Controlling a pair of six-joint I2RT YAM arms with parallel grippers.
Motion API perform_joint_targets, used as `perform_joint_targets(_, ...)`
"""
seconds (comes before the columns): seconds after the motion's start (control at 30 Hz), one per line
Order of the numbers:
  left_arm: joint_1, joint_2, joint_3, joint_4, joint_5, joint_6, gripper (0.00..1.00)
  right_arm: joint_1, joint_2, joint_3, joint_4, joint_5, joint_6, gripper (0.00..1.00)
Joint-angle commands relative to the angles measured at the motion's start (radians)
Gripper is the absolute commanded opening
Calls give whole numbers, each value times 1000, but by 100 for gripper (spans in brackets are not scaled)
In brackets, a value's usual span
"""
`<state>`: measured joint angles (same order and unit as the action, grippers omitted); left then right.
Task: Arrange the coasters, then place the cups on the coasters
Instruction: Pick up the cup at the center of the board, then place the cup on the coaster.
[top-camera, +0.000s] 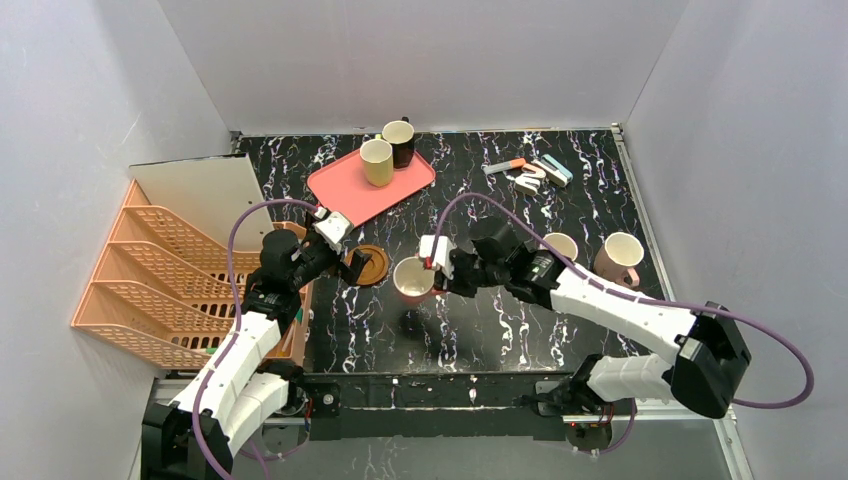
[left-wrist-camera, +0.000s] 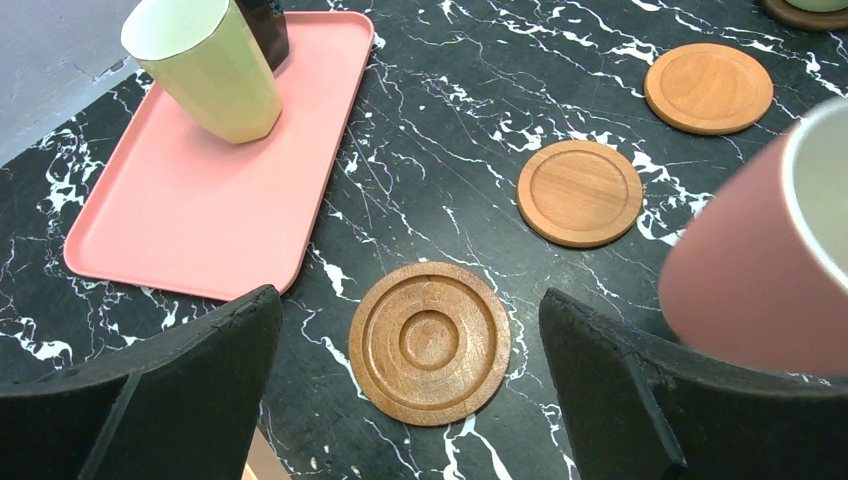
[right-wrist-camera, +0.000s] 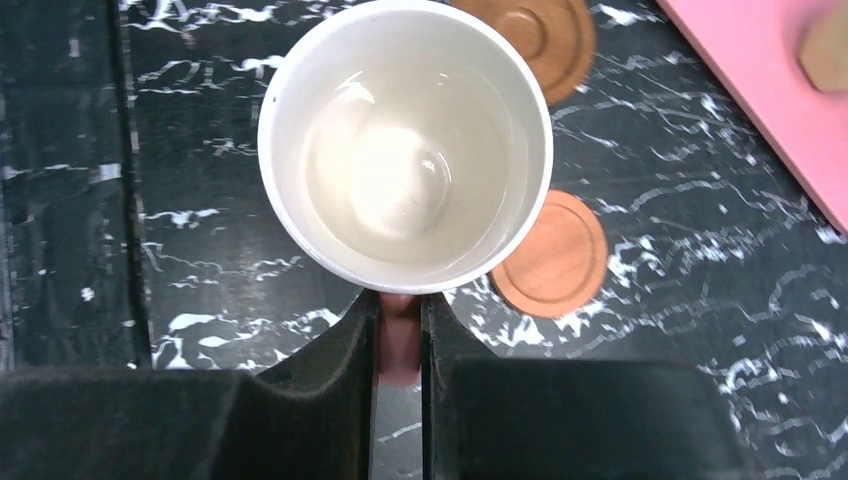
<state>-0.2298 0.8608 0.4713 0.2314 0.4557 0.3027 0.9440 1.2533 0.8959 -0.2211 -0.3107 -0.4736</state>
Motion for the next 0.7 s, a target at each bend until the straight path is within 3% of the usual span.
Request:
perform_joint_targets(0.0,8,-3,-5,13,-3,-1,98,-66,-77,8,113,14,37,1)
perform_joint_targets(0.67,8,-25,-11,9,6,3,98,-304,-216,-36,77,206,60,1)
